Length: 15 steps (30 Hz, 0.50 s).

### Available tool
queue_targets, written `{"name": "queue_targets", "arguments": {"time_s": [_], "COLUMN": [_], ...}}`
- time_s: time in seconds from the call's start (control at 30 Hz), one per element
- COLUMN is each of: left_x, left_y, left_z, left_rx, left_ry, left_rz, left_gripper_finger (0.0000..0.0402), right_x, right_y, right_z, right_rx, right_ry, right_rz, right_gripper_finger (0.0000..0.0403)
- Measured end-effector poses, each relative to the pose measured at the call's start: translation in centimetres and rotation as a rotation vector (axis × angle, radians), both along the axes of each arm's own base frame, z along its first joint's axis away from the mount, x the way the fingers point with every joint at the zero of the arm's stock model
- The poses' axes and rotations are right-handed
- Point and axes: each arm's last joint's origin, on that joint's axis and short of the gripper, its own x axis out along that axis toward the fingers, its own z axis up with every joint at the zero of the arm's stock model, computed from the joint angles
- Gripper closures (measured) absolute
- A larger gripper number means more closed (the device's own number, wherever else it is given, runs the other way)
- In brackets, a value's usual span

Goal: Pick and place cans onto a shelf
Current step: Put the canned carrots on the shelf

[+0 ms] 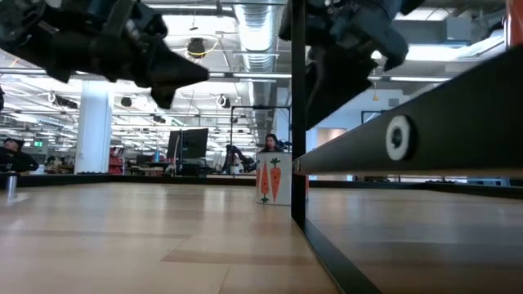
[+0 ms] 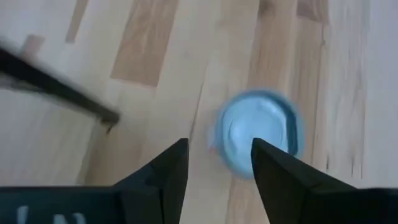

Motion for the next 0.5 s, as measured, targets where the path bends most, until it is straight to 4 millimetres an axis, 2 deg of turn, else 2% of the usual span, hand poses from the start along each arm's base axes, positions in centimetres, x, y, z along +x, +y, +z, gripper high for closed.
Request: {"name": "queue_targets", "arguments": {"time_s": [0.2, 0.5], "left_x": [-1.3, -2.3], "left_y": [0.0, 0.1], "left_z": [-0.9, -1.2], "left_rx": [-0.005, -0.016], "left_ry": [0.006, -0.003], "left_rz": [0.009, 0.037], "left_gripper_finger": [0.039, 0.039], "right_x": [1.2, 1.7], "right_y": [-0.4, -0.9], "right_z": [-1.2, -2.9], "right_rx": [-0.071, -0.014], "right_ry": [0.094, 0.191], "right_rz": [0.032, 0.041], "right_gripper_finger": [0.023, 0.0321]}}
